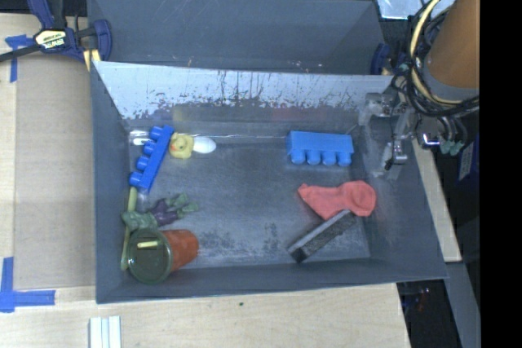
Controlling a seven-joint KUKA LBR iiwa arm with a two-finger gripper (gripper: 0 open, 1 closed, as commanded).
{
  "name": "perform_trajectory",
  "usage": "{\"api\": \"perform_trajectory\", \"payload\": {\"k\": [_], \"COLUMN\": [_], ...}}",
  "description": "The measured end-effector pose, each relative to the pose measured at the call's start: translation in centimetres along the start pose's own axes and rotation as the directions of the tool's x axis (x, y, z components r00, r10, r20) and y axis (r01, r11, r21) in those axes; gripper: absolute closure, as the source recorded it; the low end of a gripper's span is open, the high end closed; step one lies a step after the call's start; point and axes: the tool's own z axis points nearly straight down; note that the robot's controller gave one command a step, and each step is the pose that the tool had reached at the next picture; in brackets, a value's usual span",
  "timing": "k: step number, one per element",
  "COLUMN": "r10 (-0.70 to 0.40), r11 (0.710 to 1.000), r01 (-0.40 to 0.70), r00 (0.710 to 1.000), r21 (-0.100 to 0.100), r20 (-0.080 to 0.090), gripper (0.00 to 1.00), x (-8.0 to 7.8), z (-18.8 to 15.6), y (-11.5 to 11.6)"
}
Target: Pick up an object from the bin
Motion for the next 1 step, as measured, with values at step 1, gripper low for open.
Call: {"api": "perform_trajectory", "payload": {"k": [1], "r10": [0.0], "r11": [1.0], "r01": [0.0], "r00": [1.0], "r21": [0.0], "r20": [0.0], "gripper": [0.0], "x": [0.0], "z": [0.0], "y": [0.0]}}
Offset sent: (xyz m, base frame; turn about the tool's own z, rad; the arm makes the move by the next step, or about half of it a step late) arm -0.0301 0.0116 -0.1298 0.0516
